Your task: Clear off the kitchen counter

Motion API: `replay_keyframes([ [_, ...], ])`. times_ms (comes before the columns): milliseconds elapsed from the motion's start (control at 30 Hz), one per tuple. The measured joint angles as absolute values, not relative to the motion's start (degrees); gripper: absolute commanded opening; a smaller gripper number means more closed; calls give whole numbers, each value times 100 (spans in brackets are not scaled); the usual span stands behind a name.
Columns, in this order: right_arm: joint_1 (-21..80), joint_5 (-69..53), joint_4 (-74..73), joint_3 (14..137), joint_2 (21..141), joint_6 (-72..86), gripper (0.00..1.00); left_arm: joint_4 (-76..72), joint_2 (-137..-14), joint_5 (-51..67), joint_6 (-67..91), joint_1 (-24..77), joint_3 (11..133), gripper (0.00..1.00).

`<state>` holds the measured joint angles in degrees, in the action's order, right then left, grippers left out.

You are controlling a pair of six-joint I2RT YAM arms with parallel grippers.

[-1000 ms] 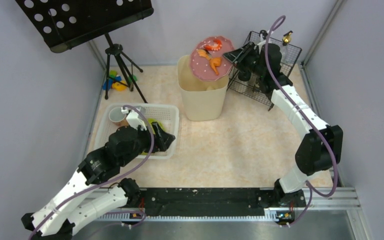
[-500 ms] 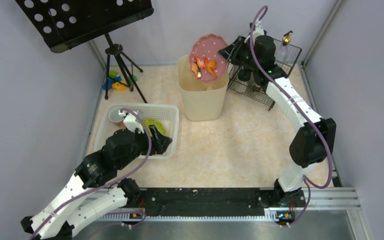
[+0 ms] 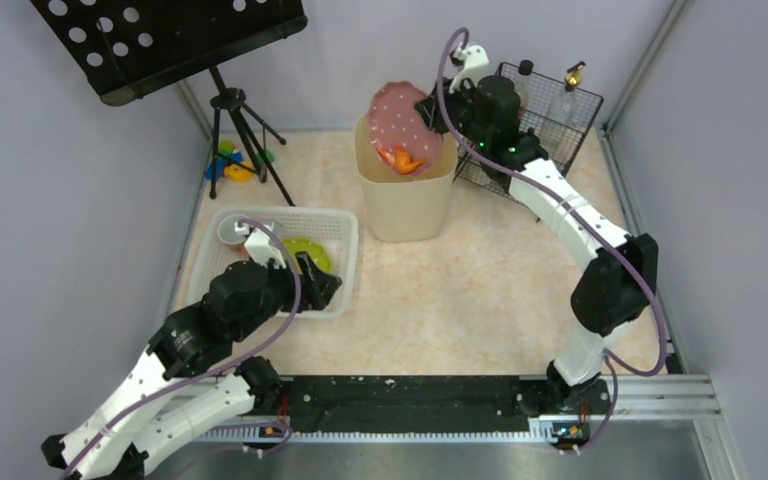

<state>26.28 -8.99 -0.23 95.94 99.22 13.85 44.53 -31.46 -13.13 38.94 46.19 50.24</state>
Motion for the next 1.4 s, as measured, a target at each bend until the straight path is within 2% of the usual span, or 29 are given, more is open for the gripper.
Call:
replay_keyframes([
  [533,3376,69,1114,9148,9920,-1151,0,4508,-3124,-1319,3892,4619,5013,81],
  [1100,4073,762,2311,9150,9850,-2641,0,4536,-3127,-1448,3889,4619,5013,81],
  [1400,4840,781,2397,9150,9192,-2862,0,4759,-2971,-1588,3885,4619,5142,83],
])
